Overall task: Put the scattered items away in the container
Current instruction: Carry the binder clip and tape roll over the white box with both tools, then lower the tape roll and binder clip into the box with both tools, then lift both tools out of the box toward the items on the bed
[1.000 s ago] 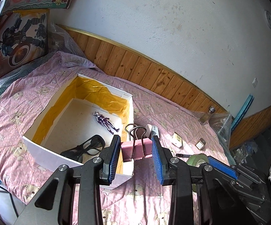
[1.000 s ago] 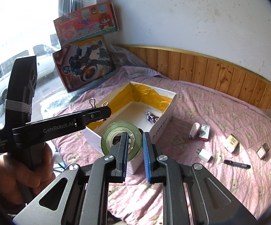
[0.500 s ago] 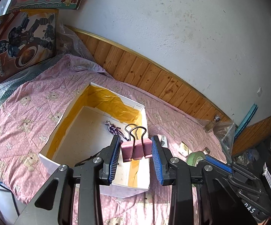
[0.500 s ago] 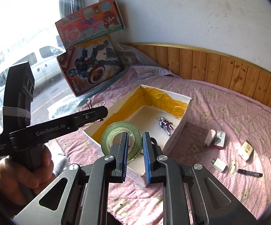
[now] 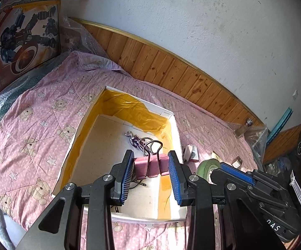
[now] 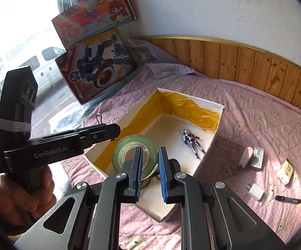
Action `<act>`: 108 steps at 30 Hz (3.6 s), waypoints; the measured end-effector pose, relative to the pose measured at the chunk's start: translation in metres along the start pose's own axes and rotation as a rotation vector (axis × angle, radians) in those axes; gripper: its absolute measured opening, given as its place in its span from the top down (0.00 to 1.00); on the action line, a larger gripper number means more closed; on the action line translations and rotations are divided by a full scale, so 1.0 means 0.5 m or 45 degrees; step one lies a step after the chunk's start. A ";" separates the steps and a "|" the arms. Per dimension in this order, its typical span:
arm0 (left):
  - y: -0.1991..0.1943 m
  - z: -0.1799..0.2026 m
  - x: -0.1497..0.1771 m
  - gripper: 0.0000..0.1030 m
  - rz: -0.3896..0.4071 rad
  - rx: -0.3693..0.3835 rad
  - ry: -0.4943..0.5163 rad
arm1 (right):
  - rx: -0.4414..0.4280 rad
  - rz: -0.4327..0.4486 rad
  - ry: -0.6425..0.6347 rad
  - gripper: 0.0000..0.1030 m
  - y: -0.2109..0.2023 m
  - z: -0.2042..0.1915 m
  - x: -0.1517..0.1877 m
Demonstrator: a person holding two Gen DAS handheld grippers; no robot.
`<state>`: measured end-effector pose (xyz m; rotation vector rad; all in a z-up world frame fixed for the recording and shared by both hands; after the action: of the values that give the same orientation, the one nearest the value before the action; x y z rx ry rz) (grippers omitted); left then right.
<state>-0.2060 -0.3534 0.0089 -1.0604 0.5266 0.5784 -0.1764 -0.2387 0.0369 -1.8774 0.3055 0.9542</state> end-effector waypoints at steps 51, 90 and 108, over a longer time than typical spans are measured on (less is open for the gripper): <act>0.178 -0.071 0.000 0.66 -0.431 -0.155 0.195 | -0.051 -0.500 0.162 0.85 0.375 0.104 -0.114; 0.267 -0.142 0.030 0.66 -0.658 -0.260 0.222 | 0.113 -0.705 -0.060 0.84 0.543 0.111 -0.092; 0.221 -0.149 0.020 0.38 -0.598 -0.366 0.269 | 0.073 -0.603 0.050 0.63 0.457 0.116 -0.120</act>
<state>-0.2812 -0.3783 -0.0985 -1.4747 0.3622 0.1269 -0.3752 -0.3144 -0.0812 -1.8039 -0.0902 0.5801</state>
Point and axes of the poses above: each gripper's, at about its wrist camera, not at the fingertips, and y roughly the way its jaws point, z to its right, x to its underside, the point moved 8 cm from there along y, roughly the way its jaws point, and after that the axes turned 4 degrees about -x, right-handed, at the moved point
